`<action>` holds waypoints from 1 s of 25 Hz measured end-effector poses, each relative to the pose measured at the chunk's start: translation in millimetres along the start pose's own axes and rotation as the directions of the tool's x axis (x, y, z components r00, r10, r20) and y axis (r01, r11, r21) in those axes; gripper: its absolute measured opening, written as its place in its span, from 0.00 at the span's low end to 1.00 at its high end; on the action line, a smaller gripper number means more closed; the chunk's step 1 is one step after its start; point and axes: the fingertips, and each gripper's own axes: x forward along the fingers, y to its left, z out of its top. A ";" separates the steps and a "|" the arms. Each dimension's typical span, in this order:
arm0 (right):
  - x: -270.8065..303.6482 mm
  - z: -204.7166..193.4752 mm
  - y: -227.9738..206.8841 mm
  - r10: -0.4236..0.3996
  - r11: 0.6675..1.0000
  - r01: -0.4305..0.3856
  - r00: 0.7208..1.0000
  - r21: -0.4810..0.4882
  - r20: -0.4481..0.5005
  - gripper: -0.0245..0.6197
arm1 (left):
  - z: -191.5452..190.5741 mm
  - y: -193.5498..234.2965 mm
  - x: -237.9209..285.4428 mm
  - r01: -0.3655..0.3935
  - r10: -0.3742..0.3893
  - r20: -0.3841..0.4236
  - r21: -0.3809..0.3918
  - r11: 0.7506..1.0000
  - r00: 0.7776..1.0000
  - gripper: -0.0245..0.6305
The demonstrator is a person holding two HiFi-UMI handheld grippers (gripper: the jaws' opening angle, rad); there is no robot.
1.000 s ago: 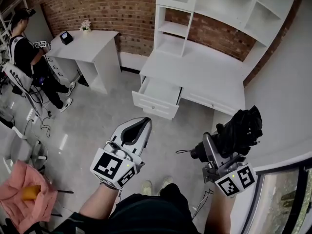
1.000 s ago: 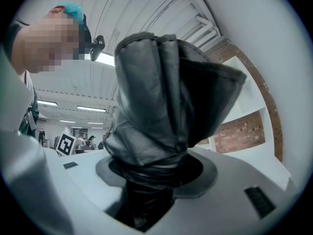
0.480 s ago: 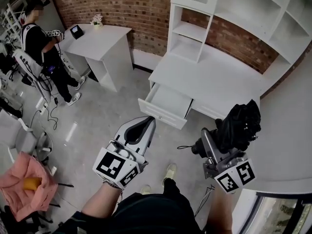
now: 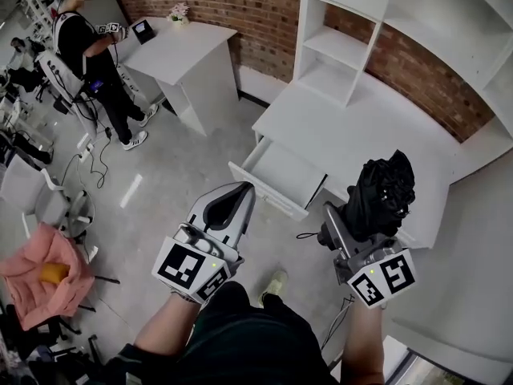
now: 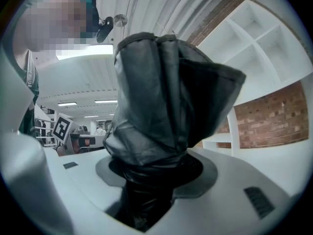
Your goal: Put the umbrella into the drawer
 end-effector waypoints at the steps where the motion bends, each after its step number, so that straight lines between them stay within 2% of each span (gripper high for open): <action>1: 5.6 -3.5 -5.6 0.009 1.000 -0.009 1.000 0.006 -0.008 0.37 | -2.1 2.2 5.5 -0.009 0.009 -0.004 0.002 1.000 1.000 0.06; 8: 49.5 -30.3 -30.9 0.048 0.999 -0.049 0.996 0.000 -0.076 0.37 | -19.5 35.6 41.6 -0.057 0.057 -0.019 -0.015 0.998 0.998 0.06; 17: 114.3 -65.1 -50.0 0.067 0.996 -0.077 0.982 -0.049 -0.178 0.37 | -41.7 85.6 93.4 -0.020 0.019 -0.012 -0.023 1.000 1.000 0.06; 25: 173.9 -119.3 -66.6 0.098 0.994 -0.109 0.954 -0.027 -0.282 0.37 | -74.4 146.4 134.8 -0.013 0.009 -0.051 -0.069 0.998 0.999 0.06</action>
